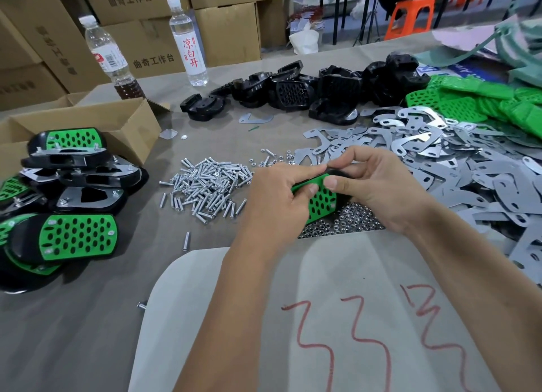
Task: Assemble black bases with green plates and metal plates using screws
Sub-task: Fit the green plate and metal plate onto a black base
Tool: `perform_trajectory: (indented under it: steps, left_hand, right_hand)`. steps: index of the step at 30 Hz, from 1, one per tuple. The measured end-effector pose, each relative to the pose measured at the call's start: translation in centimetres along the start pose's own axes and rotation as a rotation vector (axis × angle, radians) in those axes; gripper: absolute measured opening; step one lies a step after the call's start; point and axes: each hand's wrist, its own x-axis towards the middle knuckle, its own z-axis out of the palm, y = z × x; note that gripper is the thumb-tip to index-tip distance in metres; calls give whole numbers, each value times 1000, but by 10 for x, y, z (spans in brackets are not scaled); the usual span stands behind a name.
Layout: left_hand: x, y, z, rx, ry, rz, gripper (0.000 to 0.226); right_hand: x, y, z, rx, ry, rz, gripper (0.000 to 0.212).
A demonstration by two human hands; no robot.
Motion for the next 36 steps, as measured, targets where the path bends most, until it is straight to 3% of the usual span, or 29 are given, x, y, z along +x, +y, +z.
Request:
perform_trajectory:
  steps: [11, 16, 19, 22, 23, 25, 27, 29, 32, 36]
  left_hand:
    - [0, 2, -4, -71, -8, -46, 36]
    - [3, -4, -16, -55, 19, -69, 39]
    - [6, -16, -32, -112, 129, -118, 35]
    - [10, -31, -48, -110, 429, -303, 32]
    - [10, -34, -52, -155, 547, -397, 31]
    - [9, -37, -59, -380, 752, -575, 31]
    - [10, -37, -63, -721, 827, -723, 31]
    - [11, -34, -65, -1003, 780, -808, 30]
    - [11, -32, -65, -1145, 733, -843, 41]
    - [14, -25, -61, -1223, 628, -811, 29]
  right_hand:
    - [1, 1, 5, -27, 6, -30, 22]
    - [12, -3, 22, -72, 90, -31, 17]
    - [25, 1, 44, -127, 121, -76, 19]
    - [36, 1, 68, -448, 201, -179, 16]
    - [38, 1, 75, -639, 128, -234, 15]
    - [40, 4, 90, -1031, -194, -282, 16]
    - [44, 8, 102, -1314, -401, -231, 26]
    - [48, 5, 108, -1402, -425, -196, 25]
    - [45, 3, 106, -1345, -403, -233, 12]
    - [28, 0, 84, -1024, -145, -271, 11]
